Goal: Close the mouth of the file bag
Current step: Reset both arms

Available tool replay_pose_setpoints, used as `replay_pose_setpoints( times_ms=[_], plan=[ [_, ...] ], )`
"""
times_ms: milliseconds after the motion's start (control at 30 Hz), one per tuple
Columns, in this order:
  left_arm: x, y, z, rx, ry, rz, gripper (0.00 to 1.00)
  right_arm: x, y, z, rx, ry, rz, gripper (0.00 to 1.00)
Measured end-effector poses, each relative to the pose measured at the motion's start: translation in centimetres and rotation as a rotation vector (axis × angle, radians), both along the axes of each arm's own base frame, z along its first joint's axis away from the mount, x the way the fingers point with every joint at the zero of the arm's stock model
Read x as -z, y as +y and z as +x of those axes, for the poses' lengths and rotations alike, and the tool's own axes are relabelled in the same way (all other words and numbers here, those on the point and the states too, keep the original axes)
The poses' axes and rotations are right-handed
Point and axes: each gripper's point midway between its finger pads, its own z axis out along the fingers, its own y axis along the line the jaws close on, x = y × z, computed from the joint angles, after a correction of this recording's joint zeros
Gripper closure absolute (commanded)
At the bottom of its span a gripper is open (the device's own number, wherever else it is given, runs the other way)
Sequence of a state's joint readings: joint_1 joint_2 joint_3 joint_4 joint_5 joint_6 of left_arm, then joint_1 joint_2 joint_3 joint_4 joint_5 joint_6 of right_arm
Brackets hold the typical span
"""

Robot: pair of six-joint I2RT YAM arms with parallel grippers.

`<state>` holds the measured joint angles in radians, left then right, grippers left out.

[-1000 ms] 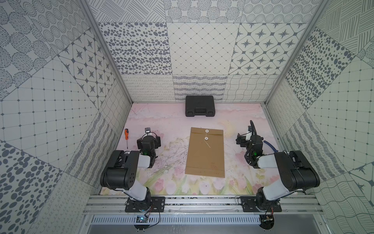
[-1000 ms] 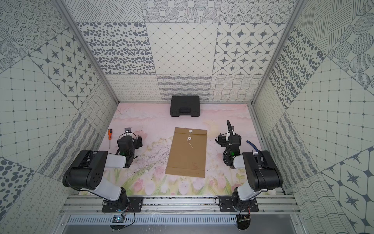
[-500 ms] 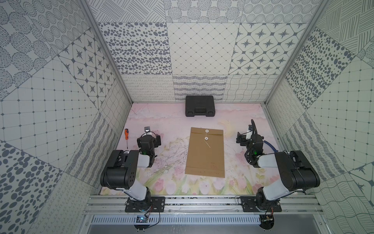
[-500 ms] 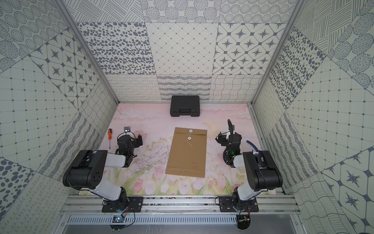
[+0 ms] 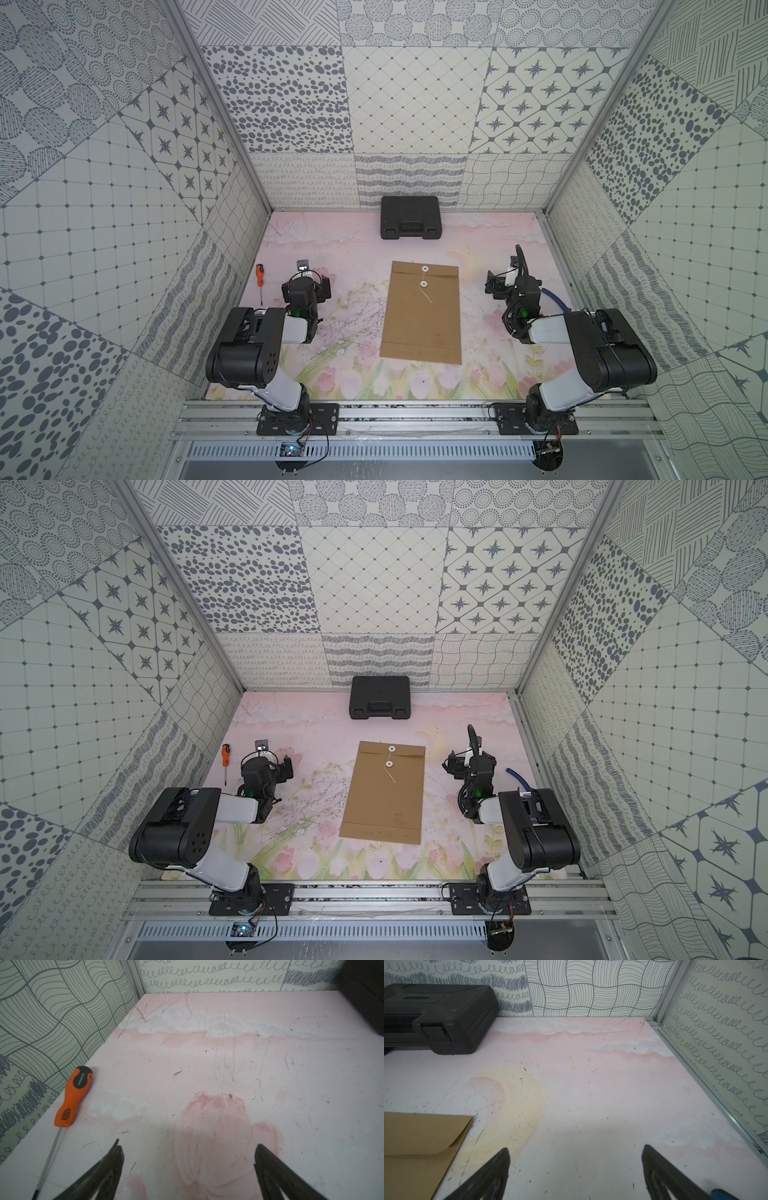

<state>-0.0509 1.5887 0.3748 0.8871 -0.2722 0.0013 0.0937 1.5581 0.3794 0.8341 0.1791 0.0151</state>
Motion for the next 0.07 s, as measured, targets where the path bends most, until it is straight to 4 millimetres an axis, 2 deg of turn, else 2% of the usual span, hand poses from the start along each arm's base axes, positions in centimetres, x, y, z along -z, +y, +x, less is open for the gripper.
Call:
replay_pose_setpoints(
  times_ms=[67],
  plan=[
    [0.00,-0.04,0.00,0.002,0.000,0.001,0.01,0.00,0.00,0.00,0.000,0.000,0.000,0.01]
  ],
)
